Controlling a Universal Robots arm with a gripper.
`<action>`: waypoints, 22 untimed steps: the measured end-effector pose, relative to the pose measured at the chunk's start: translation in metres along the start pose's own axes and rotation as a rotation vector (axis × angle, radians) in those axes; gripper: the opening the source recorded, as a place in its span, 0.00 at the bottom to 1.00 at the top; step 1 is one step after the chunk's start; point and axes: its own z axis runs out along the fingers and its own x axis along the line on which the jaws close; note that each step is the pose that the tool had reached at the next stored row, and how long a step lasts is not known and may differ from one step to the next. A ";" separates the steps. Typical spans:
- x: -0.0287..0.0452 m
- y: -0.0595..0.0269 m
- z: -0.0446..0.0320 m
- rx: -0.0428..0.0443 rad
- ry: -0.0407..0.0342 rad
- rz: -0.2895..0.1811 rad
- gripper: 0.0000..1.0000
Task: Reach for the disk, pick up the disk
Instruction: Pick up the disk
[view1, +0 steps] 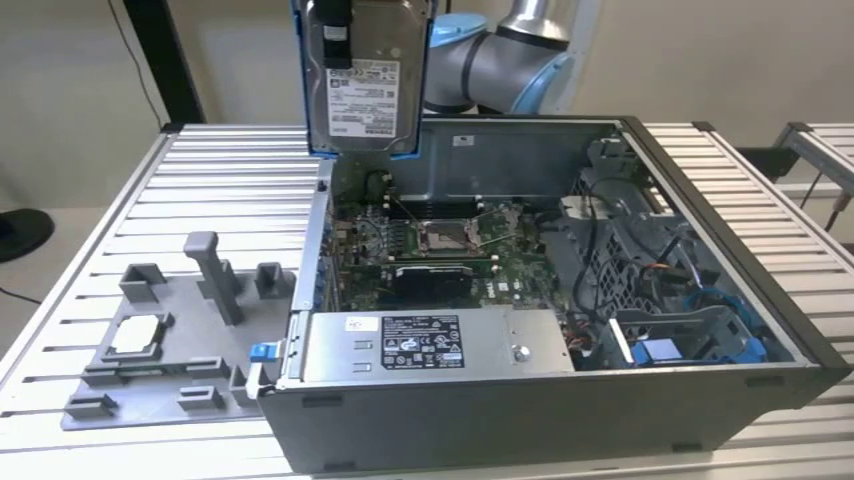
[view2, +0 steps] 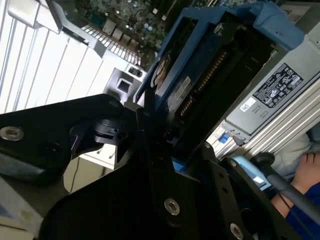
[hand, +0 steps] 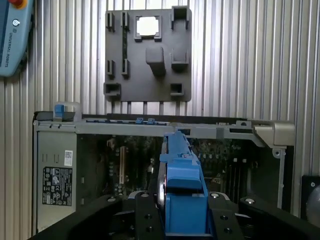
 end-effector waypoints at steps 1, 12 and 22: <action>0.0000 -0.0027 -0.0002 -0.0003 0.0007 0.000 0.00; 0.0001 -0.0317 -0.0013 -0.0028 0.0074 0.000 0.00; 0.0002 -0.0584 -0.0025 -0.0053 0.0138 0.000 0.00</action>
